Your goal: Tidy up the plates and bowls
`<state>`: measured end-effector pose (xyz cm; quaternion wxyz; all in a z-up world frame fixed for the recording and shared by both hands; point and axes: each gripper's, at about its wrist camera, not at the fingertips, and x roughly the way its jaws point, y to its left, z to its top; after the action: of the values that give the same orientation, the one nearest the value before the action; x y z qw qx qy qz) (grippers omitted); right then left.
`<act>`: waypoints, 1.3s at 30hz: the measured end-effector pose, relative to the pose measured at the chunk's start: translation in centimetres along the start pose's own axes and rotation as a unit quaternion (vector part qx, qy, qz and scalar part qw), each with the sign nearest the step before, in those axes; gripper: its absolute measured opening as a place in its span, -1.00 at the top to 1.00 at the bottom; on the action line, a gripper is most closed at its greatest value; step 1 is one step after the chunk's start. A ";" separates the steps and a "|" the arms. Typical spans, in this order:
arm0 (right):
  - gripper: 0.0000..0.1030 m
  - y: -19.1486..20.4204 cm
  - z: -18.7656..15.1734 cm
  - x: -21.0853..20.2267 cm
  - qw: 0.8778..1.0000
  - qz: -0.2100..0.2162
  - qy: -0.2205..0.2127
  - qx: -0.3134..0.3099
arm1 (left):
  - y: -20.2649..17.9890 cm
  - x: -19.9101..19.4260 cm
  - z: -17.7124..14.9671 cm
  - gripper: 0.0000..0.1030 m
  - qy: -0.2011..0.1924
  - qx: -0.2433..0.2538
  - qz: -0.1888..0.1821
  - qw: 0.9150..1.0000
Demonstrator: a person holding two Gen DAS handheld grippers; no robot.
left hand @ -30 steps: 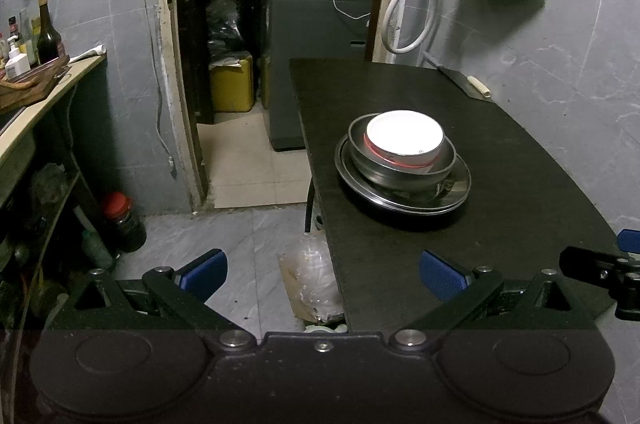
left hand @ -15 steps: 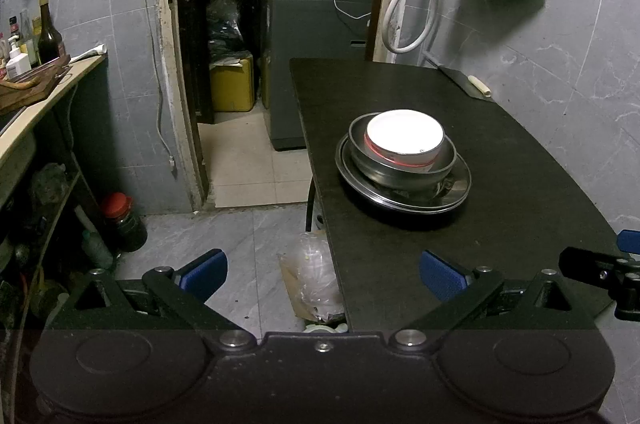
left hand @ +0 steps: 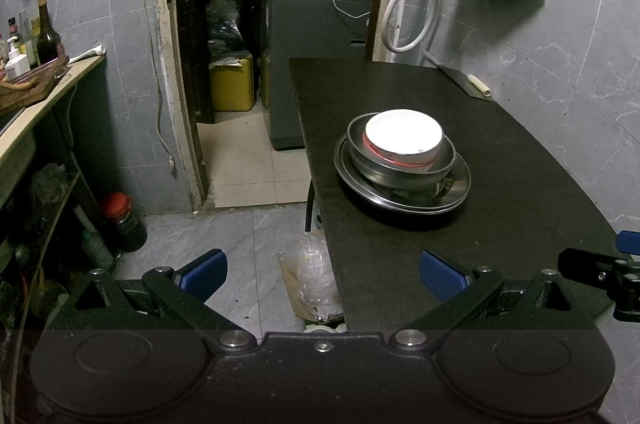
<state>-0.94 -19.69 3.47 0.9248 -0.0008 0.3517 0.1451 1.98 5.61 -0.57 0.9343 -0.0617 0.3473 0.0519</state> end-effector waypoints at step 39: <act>-1.00 0.5 0.1 1.4 1.000 -0.019 0.017 0.017 | 0.5 1.1 1.0 -0.98 0.003 0.028 -0.022 0.999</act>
<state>-0.05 -18.86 2.70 0.9212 0.0056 0.3697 0.1214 3.39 6.30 -0.58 0.9354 -0.0435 0.3502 0.0212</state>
